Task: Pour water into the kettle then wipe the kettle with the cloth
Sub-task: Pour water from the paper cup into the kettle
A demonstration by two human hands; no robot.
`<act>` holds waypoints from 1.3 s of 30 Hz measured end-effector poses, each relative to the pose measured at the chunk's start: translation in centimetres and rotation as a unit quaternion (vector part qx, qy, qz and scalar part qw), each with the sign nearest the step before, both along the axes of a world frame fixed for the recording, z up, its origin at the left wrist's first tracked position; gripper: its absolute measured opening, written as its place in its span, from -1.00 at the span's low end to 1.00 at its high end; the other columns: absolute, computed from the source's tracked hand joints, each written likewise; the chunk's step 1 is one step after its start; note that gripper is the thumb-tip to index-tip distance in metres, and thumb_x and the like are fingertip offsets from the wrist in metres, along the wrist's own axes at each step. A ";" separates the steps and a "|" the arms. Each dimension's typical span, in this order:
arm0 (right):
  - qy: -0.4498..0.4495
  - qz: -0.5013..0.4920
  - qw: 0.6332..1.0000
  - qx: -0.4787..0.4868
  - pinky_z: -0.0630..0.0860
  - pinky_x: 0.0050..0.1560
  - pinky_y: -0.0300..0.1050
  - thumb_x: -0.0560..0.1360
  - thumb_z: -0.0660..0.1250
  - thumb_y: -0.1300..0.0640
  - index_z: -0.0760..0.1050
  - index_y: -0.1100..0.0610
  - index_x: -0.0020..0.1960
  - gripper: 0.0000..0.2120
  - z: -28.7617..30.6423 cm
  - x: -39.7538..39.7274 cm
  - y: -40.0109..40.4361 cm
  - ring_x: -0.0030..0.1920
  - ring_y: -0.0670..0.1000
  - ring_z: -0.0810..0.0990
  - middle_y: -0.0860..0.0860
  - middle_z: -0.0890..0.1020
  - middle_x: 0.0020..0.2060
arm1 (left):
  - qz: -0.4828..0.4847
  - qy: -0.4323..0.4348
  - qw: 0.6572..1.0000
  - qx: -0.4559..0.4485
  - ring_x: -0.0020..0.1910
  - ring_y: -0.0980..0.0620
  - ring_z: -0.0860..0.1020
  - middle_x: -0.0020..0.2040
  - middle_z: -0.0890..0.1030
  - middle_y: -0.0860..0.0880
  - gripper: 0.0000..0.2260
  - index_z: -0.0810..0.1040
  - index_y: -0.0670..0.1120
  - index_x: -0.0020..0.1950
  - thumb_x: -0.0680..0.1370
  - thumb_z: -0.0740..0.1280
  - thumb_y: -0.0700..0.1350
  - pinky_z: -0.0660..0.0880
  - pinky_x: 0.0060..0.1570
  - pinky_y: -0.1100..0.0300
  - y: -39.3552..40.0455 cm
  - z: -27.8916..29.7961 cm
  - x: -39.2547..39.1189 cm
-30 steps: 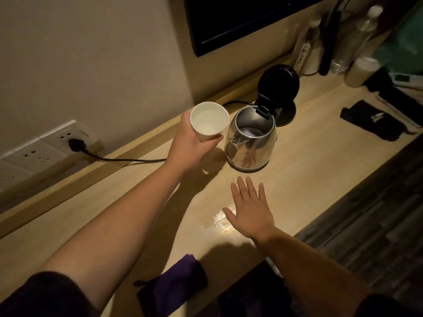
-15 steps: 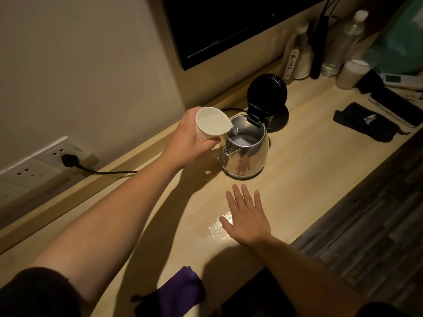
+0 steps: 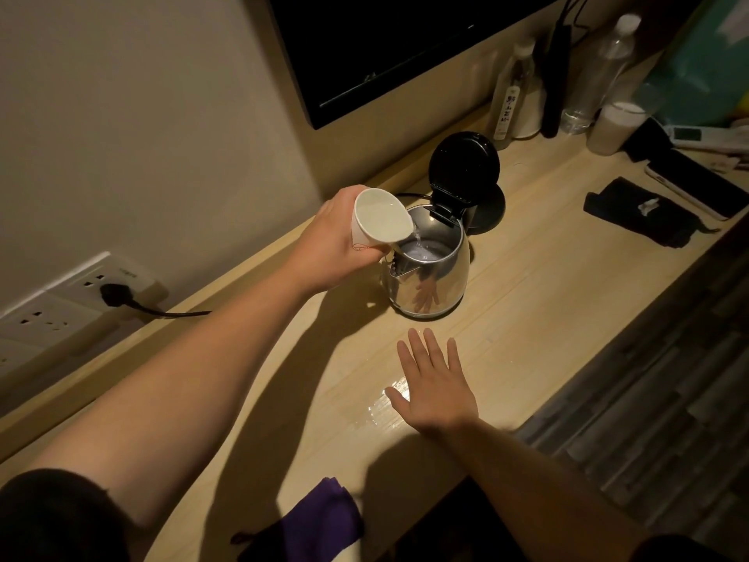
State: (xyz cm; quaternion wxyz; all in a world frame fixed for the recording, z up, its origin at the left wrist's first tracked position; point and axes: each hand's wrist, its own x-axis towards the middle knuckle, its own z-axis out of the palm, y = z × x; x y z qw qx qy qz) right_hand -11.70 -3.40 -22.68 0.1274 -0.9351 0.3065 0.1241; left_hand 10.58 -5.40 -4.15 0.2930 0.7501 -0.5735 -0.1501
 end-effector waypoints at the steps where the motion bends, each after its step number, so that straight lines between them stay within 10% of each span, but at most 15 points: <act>1: -0.001 -0.001 1.000 0.000 -0.29 0.49 0.32 0.55 -0.23 -0.38 -0.18 0.06 0.59 -0.24 0.1 0.0 0.0 0.55 0.22 -0.29 0.08 -0.25 0.54 | -0.003 -0.004 1.000 0.005 0.25 -0.03 0.40 0.31 0.40 -0.03 -0.37 0.30 -0.03 0.38 0.40 0.51 -0.04 0.42 0.22 -0.01 -0.1 0.0 0.1; 39: 0.029 0.004 1.000 0.001 -0.36 0.46 0.31 0.55 -0.24 -0.39 -0.29 0.04 0.59 -0.23 1.1 0.1 -0.1 0.52 0.20 -0.41 0.08 -0.36 0.53 | -0.056 -0.102 0.993 0.035 0.27 -0.06 0.36 0.35 0.39 -0.06 -0.34 0.29 -0.05 0.42 0.40 0.50 0.00 0.36 0.16 0.12 -0.3 1.0 1.1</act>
